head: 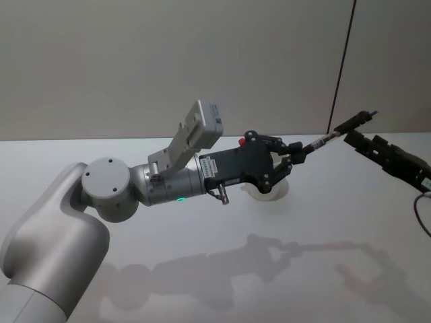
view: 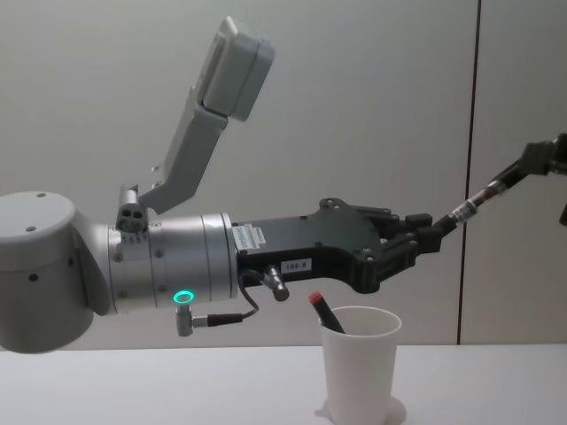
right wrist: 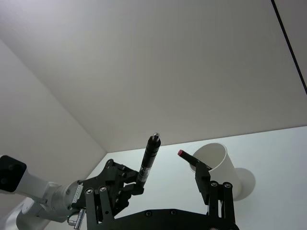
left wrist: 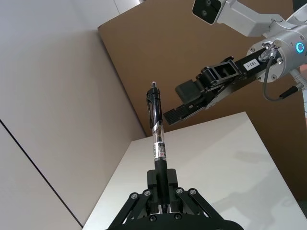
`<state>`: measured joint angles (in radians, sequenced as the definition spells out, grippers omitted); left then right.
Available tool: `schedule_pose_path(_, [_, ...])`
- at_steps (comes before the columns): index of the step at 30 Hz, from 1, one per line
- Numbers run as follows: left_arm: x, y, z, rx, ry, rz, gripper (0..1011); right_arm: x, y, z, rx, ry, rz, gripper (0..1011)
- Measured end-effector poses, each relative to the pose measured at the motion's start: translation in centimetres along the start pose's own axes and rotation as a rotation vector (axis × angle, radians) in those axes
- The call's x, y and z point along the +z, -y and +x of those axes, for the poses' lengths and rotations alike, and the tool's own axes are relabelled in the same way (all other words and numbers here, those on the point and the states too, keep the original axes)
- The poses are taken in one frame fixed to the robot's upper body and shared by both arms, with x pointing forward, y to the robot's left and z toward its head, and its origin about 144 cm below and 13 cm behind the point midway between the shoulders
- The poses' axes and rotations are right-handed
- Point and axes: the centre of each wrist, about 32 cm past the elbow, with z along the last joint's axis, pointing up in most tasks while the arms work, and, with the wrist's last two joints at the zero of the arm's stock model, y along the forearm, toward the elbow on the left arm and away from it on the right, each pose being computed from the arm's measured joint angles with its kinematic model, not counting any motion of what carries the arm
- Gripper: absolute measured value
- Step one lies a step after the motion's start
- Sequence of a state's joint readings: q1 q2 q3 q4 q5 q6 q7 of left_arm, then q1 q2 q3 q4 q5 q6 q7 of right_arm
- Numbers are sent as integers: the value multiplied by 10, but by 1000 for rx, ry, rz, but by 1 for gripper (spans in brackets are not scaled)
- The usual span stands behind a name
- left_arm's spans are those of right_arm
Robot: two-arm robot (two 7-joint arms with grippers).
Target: Place the pen into the pen holder.
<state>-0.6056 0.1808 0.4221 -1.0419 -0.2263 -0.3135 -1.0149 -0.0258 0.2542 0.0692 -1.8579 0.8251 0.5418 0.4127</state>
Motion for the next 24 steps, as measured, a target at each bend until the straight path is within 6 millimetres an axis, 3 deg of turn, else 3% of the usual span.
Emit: schedule_pose_path(24, [0, 0, 0, 0, 0, 0, 127, -4, -12, -13, -42, -67, 44, 1002])
